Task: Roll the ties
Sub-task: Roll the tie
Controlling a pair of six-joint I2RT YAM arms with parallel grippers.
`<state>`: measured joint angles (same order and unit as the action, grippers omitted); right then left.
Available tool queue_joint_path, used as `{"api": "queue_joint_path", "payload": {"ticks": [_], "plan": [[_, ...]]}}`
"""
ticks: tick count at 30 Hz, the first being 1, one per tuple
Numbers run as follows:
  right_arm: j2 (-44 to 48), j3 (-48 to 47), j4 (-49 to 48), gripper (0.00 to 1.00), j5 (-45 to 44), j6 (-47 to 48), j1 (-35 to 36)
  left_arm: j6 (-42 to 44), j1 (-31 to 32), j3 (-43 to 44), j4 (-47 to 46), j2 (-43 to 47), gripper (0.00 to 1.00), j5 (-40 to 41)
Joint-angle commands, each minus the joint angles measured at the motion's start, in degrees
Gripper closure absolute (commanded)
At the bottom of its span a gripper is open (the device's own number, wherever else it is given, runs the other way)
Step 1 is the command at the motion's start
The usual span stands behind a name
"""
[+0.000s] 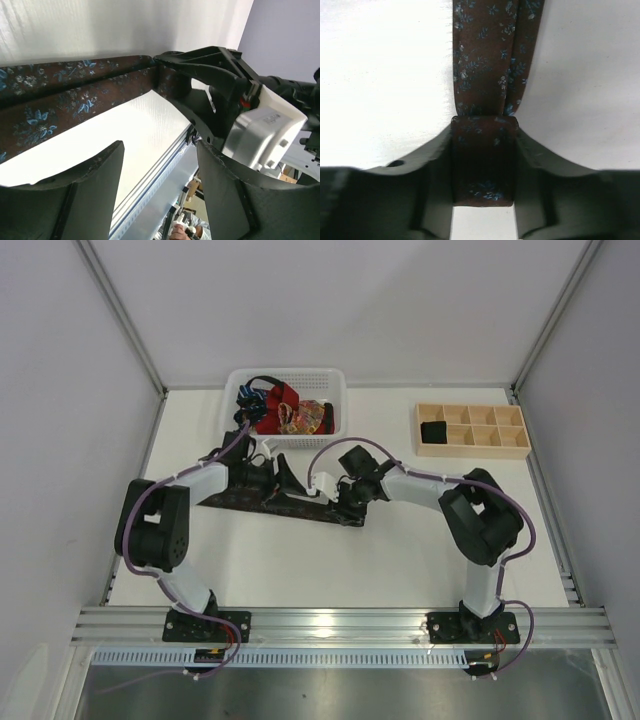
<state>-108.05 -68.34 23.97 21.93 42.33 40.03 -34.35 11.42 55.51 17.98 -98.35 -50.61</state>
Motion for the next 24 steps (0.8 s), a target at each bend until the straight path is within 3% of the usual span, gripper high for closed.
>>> {"api": "queue_joint_path", "payload": {"ticks": [1,4,6,8,9,14,15,20,23,24], "plan": [[-2.3,-0.6,3.2,0.59,-1.5,1.3,-0.2,0.1,-0.7,-0.8,-2.2,4.0,0.34,-0.5],[-2.0,-0.3,3.3,0.63,-1.5,0.6,0.1,-0.3,-1.0,-1.5,-2.6,4.7,0.34,-0.1],[-1.6,0.3,2.8,0.59,-1.7,0.0,0.7,0.0,-1.0,-1.5,-2.1,4.9,0.34,0.1],[-0.5,0.5,1.0,0.48,-1.8,-1.5,0.8,0.2,-1.0,-1.5,-1.7,5.0,0.34,0.8],[-0.1,0.4,0.3,0.34,-2.3,-4.2,0.8,-0.2,-1.0,-1.7,-2.0,5.1,0.34,0.8],[4.3,-0.8,-1.9,0.17,-4.0,-10.9,0.8,-1.2,-1.0,-1.8,-2.2,5.5,0.34,1.3],[6.7,-0.7,-2.1,0.01,-5.3,-12.3,0.8,-1.1,-0.9,-1.6,-1.8,5.4,0.34,1.3],[15.6,0.7,-1.4,0.00,-9.3,-20.7,0.1,-2.6,0.4,-0.6,-2.0,5.4,0.34,2.0],[22.0,0.9,-1.8,0.00,-16.6,-31.4,-0.1,-3.4,4.1,1.1,-1.6,4.0,0.37,2.4],[24.3,0.5,-1.2,0.00,-18.6,-33.6,-0.1,-3.8,5.1,2.1,-1.7,3.5,0.43,2.4]]}}
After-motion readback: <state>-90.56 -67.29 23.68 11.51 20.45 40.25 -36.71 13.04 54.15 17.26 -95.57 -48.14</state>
